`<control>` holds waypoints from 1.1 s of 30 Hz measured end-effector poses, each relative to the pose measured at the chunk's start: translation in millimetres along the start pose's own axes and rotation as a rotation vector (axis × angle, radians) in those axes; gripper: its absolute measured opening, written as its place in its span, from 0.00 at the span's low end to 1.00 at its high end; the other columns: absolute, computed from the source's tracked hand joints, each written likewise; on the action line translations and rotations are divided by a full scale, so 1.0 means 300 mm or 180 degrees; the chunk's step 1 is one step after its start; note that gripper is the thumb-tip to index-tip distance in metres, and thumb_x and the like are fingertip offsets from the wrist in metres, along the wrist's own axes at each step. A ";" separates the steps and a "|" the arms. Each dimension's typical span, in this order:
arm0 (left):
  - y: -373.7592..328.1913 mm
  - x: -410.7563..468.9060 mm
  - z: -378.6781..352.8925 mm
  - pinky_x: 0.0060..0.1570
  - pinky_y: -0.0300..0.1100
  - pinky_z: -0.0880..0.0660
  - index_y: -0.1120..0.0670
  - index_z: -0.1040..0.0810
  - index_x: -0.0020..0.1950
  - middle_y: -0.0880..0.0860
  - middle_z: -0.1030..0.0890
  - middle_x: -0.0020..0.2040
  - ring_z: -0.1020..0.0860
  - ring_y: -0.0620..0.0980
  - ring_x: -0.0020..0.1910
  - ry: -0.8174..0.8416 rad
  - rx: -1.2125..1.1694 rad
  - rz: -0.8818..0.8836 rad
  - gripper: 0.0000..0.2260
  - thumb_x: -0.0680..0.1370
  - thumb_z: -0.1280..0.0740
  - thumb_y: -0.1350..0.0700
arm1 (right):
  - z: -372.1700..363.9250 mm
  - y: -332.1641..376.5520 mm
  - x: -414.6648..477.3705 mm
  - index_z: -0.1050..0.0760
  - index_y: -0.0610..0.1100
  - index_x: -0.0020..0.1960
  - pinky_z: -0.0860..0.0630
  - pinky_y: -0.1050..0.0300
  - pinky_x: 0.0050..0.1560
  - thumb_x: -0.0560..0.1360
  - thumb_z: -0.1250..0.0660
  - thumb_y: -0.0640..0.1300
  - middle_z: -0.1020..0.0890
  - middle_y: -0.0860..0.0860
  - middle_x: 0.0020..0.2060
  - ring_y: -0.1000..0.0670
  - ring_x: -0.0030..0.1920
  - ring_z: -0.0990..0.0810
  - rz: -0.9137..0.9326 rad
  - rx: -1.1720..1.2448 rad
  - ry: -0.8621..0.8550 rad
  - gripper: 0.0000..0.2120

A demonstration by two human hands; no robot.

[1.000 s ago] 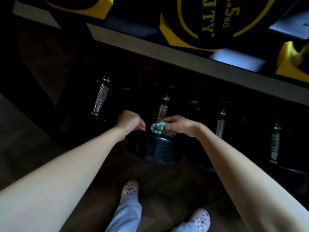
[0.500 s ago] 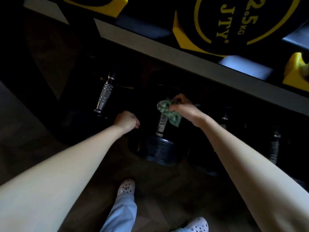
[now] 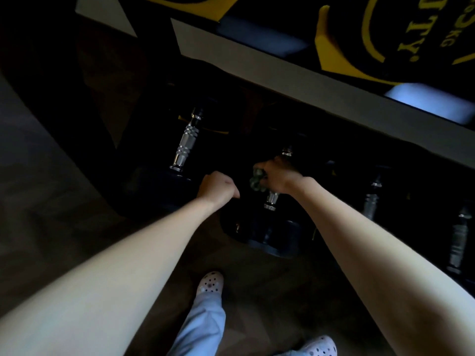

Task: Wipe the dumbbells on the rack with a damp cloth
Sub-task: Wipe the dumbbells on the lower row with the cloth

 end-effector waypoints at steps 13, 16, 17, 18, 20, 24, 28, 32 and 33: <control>-0.009 -0.016 -0.028 0.57 0.43 0.29 0.60 0.17 0.44 0.59 0.18 0.51 0.24 0.57 0.56 -0.0084 0.0111 0.0014 0.11 0.75 0.40 0.67 | -0.053 -0.128 -0.207 0.27 0.47 0.64 0.29 0.61 0.52 0.75 0.36 0.38 0.27 0.46 0.64 0.49 0.56 0.25 -0.0207 0.2464 0.0211 0.18; -0.024 -0.034 -0.044 0.57 0.42 0.30 0.60 0.18 0.47 0.60 0.19 0.54 0.25 0.58 0.58 -0.0214 0.0297 0.0004 0.12 0.76 0.42 0.66 | -0.051 -0.134 -0.260 0.27 0.45 0.64 0.28 0.72 0.40 0.74 0.36 0.35 0.25 0.48 0.55 0.55 0.46 0.25 -0.0226 0.2865 0.0104 0.19; -0.026 -0.036 -0.050 0.57 0.43 0.30 0.60 0.18 0.48 0.60 0.20 0.55 0.25 0.58 0.58 -0.0260 0.0359 0.0017 0.13 0.77 0.42 0.66 | -0.048 -0.130 -0.270 0.27 0.45 0.64 0.28 0.74 0.37 0.74 0.36 0.35 0.25 0.48 0.53 0.57 0.44 0.25 -0.0225 0.2944 0.0067 0.19; -0.031 -0.043 -0.059 0.57 0.44 0.29 0.59 0.19 0.50 0.59 0.21 0.56 0.25 0.58 0.58 -0.0282 0.0425 0.0052 0.13 0.77 0.42 0.65 | -0.043 -0.129 -0.287 0.27 0.45 0.64 0.28 0.74 0.37 0.74 0.36 0.35 0.25 0.49 0.53 0.58 0.43 0.26 -0.0233 0.3034 0.0028 0.19; -0.039 -0.062 -0.077 0.57 0.45 0.28 0.57 0.21 0.56 0.58 0.22 0.58 0.25 0.58 0.59 -0.0331 0.0482 0.0123 0.13 0.77 0.42 0.64 | -0.030 -0.128 -0.332 0.27 0.47 0.63 0.27 0.70 0.39 0.74 0.36 0.35 0.25 0.49 0.52 0.58 0.42 0.26 -0.0261 0.3223 -0.0018 0.19; -0.063 -0.101 -0.092 0.53 0.43 0.29 0.55 0.30 0.65 0.58 0.24 0.60 0.26 0.57 0.59 -0.0416 0.0350 0.0162 0.17 0.77 0.44 0.65 | -0.025 -0.102 -0.419 0.26 0.45 0.59 0.28 0.71 0.35 0.73 0.36 0.32 0.24 0.51 0.42 0.58 0.38 0.26 -0.0259 0.3494 -0.0266 0.17; -0.110 -0.137 -0.080 0.54 0.46 0.24 0.54 0.32 0.65 0.58 0.24 0.59 0.23 0.58 0.55 -0.0531 0.0012 0.0262 0.19 0.76 0.42 0.66 | -0.088 -0.038 -0.517 0.24 0.41 0.57 0.29 0.72 0.36 0.72 0.35 0.32 0.23 0.49 0.45 0.57 0.40 0.26 -0.0047 0.3096 -0.0147 0.15; -0.201 -0.197 -0.070 0.54 0.54 0.22 0.52 0.32 0.64 0.59 0.23 0.58 0.21 0.58 0.53 -0.0402 0.0021 0.0120 0.20 0.74 0.43 0.66 | -0.124 -0.025 -0.664 0.23 0.44 0.56 0.27 0.63 0.43 0.71 0.34 0.36 0.22 0.50 0.46 0.52 0.45 0.24 -0.0520 0.3477 -0.0292 0.14; -0.245 -0.224 -0.076 0.53 0.54 0.22 0.52 0.32 0.63 0.59 0.23 0.57 0.21 0.58 0.52 -0.0372 0.0042 0.0064 0.19 0.74 0.42 0.66 | -0.106 -0.039 -0.709 0.24 0.45 0.55 0.27 0.63 0.41 0.71 0.35 0.36 0.22 0.50 0.45 0.52 0.43 0.24 -0.0691 0.3819 -0.0417 0.13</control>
Point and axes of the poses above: each hand's wrist, its own x-axis towards the middle knuckle, its own z-axis out of the back of the hand, y = z × x, the point moved 2 cm from there along x, towards the middle knuckle
